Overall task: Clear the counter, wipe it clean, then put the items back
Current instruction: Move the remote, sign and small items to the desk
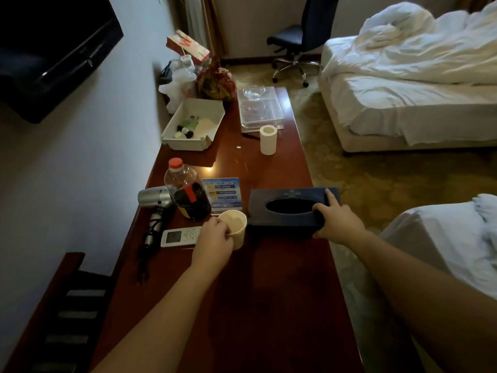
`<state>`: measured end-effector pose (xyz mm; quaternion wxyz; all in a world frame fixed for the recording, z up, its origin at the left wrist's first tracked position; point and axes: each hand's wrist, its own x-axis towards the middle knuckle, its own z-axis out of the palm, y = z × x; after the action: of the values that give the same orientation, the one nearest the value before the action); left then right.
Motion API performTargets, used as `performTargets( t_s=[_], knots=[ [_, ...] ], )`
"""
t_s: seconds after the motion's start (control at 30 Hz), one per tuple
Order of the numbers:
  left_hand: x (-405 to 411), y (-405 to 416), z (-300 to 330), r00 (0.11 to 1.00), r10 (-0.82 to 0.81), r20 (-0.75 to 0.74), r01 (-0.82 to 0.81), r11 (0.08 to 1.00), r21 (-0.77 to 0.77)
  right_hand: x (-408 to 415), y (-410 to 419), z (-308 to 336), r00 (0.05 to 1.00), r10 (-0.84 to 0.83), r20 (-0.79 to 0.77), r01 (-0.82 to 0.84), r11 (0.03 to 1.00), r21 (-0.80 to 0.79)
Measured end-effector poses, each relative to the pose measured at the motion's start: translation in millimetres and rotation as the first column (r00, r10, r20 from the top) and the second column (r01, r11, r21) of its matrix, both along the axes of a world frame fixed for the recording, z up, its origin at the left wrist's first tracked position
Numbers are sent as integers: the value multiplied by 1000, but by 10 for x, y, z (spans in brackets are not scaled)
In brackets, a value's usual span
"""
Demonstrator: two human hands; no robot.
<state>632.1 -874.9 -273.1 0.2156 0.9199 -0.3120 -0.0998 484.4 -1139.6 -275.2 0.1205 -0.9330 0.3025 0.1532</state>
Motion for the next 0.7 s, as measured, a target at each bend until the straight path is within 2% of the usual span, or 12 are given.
performTargets(
  t_s=[0.43,0.7],
  knots=[
    [384,-87,-367,999,-53,6,52,998,38,591,-227,-363,999,6,-49,-7,999,-34],
    [429,-46,-425,998,-69,13,68,996,51,702,-304,-424,988,56,-142,-65,996,-58]
  ],
)
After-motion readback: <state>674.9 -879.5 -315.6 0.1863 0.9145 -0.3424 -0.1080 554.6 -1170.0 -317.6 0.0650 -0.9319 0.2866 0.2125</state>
